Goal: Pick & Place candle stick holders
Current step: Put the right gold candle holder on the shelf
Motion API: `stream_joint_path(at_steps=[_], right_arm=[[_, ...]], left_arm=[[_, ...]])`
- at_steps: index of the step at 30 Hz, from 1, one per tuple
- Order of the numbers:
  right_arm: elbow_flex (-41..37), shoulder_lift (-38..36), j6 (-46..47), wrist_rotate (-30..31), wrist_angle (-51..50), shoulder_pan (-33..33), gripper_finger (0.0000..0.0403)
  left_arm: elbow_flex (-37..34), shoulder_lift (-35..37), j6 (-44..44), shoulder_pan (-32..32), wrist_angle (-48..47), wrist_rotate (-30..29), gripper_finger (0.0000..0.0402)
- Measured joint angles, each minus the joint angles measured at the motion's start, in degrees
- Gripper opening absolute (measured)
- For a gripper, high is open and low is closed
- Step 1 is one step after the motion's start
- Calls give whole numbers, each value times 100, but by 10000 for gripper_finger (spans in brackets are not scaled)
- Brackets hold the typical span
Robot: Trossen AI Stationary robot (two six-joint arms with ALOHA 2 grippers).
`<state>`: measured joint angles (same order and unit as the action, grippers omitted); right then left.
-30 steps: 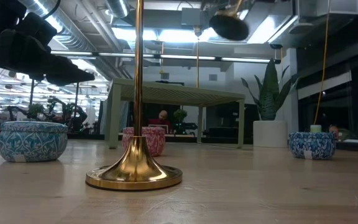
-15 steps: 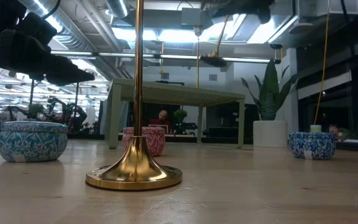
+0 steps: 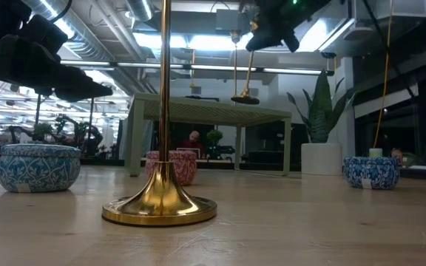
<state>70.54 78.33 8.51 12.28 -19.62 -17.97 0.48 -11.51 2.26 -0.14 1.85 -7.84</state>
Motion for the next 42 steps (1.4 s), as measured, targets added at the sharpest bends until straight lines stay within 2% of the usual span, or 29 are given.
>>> stream_joint_path(at_steps=[7,31,35,42], right_arm=[[3,167,217,-2,-372,-255,23],[1,192,133,10,-251,-327,28],[1,192,135,10,-258,-327,52],[1,189,149,15,-273,-324,127]], left_arm=[[0,0,0,-2,1,0,400],[-1,0,0,-1,2,0,400],[-1,0,0,-1,1,0,400],[0,0,1,0,2,0,400]])
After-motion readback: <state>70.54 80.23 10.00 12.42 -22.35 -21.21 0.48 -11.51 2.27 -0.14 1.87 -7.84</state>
